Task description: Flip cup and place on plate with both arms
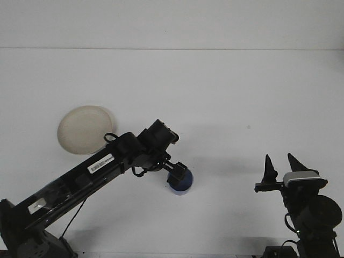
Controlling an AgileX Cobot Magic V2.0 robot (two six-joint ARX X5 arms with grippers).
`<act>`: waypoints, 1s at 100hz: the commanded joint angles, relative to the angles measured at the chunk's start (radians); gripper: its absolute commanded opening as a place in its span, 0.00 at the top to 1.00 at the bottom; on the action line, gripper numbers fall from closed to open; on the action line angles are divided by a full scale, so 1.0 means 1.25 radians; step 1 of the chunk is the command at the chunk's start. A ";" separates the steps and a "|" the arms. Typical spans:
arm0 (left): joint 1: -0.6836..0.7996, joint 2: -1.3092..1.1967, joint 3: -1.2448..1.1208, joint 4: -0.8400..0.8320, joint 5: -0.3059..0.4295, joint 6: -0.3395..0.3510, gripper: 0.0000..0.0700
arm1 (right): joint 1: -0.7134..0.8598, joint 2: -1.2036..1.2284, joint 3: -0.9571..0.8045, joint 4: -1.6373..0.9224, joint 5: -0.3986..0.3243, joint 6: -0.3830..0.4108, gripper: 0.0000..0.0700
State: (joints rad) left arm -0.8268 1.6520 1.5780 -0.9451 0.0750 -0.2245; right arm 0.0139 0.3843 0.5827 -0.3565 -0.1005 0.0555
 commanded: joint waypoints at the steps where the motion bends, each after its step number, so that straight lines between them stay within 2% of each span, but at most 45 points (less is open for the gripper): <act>1: -0.010 0.036 0.018 -0.006 -0.006 0.012 0.17 | 0.000 0.001 0.009 0.009 0.002 -0.008 0.39; 43: -0.010 0.153 0.018 -0.015 -0.006 0.034 0.19 | 0.000 0.001 0.009 0.010 0.002 -0.008 0.39; 53: -0.010 0.168 0.018 -0.017 -0.006 0.040 0.35 | 0.000 0.001 0.009 0.010 0.002 -0.008 0.39; 66: -0.010 0.176 0.018 -0.016 -0.006 0.042 0.51 | 0.000 0.001 0.009 0.010 0.002 -0.008 0.39; 82: -0.012 0.176 0.021 -0.015 -0.006 0.046 1.00 | 0.000 0.001 0.009 0.010 0.002 -0.008 0.39; 100: -0.013 0.175 0.030 -0.018 -0.006 0.048 0.99 | 0.000 0.001 0.009 0.010 0.002 -0.009 0.39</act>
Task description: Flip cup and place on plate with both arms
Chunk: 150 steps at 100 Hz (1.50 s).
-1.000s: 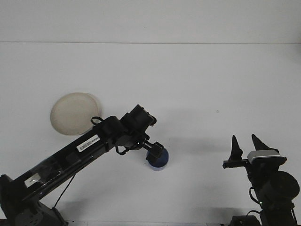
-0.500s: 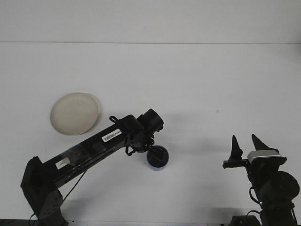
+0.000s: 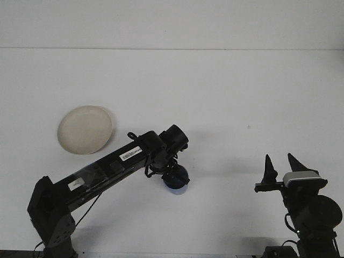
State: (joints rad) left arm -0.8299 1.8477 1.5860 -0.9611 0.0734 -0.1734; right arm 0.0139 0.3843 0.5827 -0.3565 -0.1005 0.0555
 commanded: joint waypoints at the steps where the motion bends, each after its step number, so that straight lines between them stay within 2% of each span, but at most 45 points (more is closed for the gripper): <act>1: -0.010 0.019 0.025 -0.007 -0.005 0.007 0.99 | 0.000 0.001 0.009 0.010 0.002 -0.009 0.39; 22: 0.000 0.018 0.090 -0.069 -0.009 0.032 0.99 | 0.000 0.001 0.009 0.010 0.002 -0.009 0.39; 43: 0.062 0.018 0.233 -0.176 -0.099 0.066 0.99 | 0.000 0.001 0.009 0.010 0.002 -0.009 0.39; 64: 0.193 0.018 0.363 -0.241 -0.171 0.085 0.99 | 0.000 0.001 0.009 0.010 0.002 -0.009 0.39; 112: 0.585 0.022 0.387 -0.243 -0.169 0.084 0.99 | 0.000 0.001 0.009 0.010 0.002 -0.009 0.39; 132: 0.680 0.032 0.386 -0.241 -0.141 0.077 0.99 | 0.000 0.001 0.009 0.010 0.002 -0.008 0.39; 150: 0.717 0.049 0.386 -0.240 -0.121 0.072 0.99 | 0.000 0.001 0.009 0.010 0.002 -0.008 0.39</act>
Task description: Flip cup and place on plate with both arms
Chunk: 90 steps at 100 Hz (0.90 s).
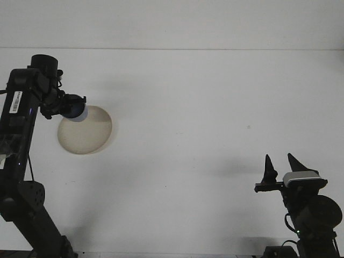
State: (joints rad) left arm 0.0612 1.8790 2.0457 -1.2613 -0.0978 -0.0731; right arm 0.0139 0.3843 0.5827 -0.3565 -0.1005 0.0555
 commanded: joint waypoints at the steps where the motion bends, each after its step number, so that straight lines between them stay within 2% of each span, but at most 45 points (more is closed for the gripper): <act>1: 0.005 0.026 0.019 0.000 0.019 -0.009 0.99 | 0.000 0.001 0.009 0.010 0.002 -0.009 0.39; 10: 0.012 0.044 0.019 0.000 0.036 -0.009 0.99 | 0.000 0.001 0.009 0.010 0.002 -0.009 0.39; 45: 0.015 0.107 0.017 -0.002 0.039 -0.009 0.99 | 0.000 0.001 0.009 0.009 0.002 -0.009 0.39; 57: 0.015 0.127 0.009 -0.003 0.065 -0.008 0.99 | 0.000 0.001 0.009 0.009 0.002 -0.009 0.39; 90: 0.034 0.134 -0.073 0.008 0.064 -0.005 0.99 | 0.000 0.001 0.009 0.010 0.002 -0.009 0.39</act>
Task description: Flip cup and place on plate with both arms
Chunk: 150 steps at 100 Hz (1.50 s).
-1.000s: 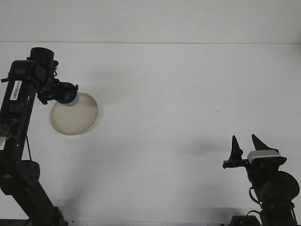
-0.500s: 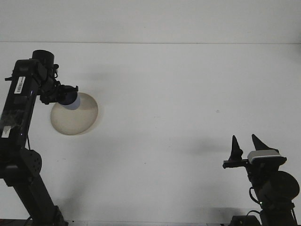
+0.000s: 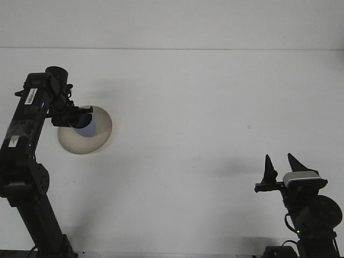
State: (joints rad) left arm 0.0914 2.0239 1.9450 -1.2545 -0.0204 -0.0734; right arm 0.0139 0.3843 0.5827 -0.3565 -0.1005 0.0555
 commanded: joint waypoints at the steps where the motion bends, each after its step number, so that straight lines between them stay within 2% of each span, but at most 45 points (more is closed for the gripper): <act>1: 0.011 0.018 0.005 0.003 0.002 -0.005 0.99 | 0.000 0.001 0.009 0.010 0.002 -0.009 0.39; 44: 0.022 0.018 -0.023 0.038 0.003 -0.006 0.96 | 0.000 0.001 0.009 0.010 0.002 -0.009 0.39; 49: 0.022 0.018 -0.023 0.041 0.003 -0.008 0.88 | 0.000 0.001 0.009 0.009 0.002 -0.009 0.39; 62: 0.025 0.018 -0.023 0.042 0.003 -0.012 0.56 | 0.000 0.001 0.009 0.009 0.002 -0.008 0.39; 67: 0.027 0.018 -0.023 0.042 0.008 -0.011 0.49 | 0.000 0.001 0.009 0.009 0.002 -0.008 0.39; 75: 0.031 0.018 -0.022 0.042 0.028 -0.012 0.45 | 0.000 0.001 0.009 0.009 0.002 -0.009 0.39; 101: 0.041 -0.025 -0.017 0.047 0.039 -0.014 0.44 | 0.000 0.001 0.009 0.009 0.002 -0.009 0.39; 150: 0.037 -0.264 -0.017 0.079 0.039 -0.022 0.45 | 0.000 0.001 0.009 0.009 0.002 -0.009 0.39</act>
State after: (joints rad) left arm 0.1452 1.7126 1.9018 -1.1656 0.0257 -0.0929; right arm 0.0139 0.3843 0.5827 -0.3565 -0.1005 0.0555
